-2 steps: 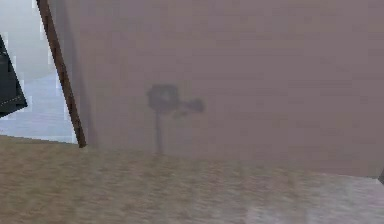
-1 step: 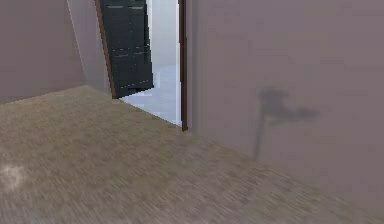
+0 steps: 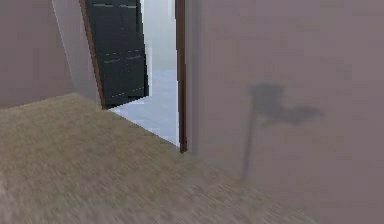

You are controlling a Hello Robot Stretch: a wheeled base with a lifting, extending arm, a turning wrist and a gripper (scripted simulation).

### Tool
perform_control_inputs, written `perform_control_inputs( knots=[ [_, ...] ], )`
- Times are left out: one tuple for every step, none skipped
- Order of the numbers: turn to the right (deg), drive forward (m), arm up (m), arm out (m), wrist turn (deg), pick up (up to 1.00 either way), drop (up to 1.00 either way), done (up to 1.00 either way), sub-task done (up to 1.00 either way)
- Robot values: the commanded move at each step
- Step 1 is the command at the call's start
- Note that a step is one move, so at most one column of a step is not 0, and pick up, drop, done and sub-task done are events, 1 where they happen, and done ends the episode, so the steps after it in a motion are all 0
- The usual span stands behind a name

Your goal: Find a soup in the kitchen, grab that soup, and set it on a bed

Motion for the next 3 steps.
perform_control_inputs(
  knots=[
    [-27.0,0.00,0.00,0.00,0.0,0.00,0.00,0.00,0.00],
    [0.0,1.00,0.00,0.00,0.0,0.00,0.00,0.00,0.00],
    [0.0,0.80,0.00,0.00,0.0,0.00,0.00,0.00,0.00]
  ],
)
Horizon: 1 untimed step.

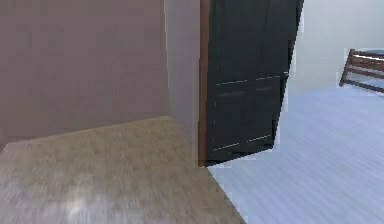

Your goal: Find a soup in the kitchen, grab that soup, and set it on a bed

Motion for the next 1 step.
perform_control_inputs(
  knots=[
    [30.0,0.00,0.00,0.00,0.0,0.00,0.00,0.00,0.00]
  ],
)
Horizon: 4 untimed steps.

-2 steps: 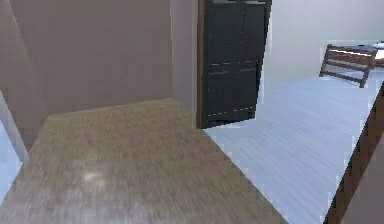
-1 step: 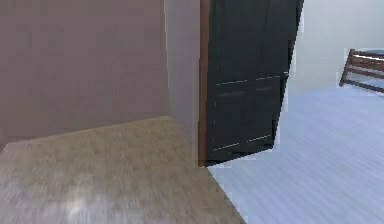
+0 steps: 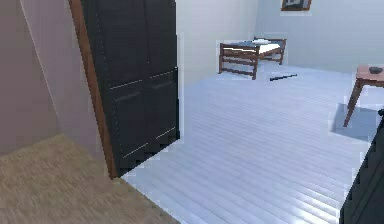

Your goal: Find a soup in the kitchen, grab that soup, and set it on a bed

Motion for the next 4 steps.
perform_control_inputs(
  knots=[
    [0.0,0.55,0.00,0.00,0.0,0.00,0.00,0.00,0.00],
    [33.0,0.00,0.00,0.00,0.0,0.00,0.00,0.00,0.00],
    [0.0,1.00,0.00,0.00,0.0,0.00,0.00,0.00,0.00],
    [0.0,1.00,0.00,0.00,0.0,0.00,0.00,0.00,0.00]
  ],
)
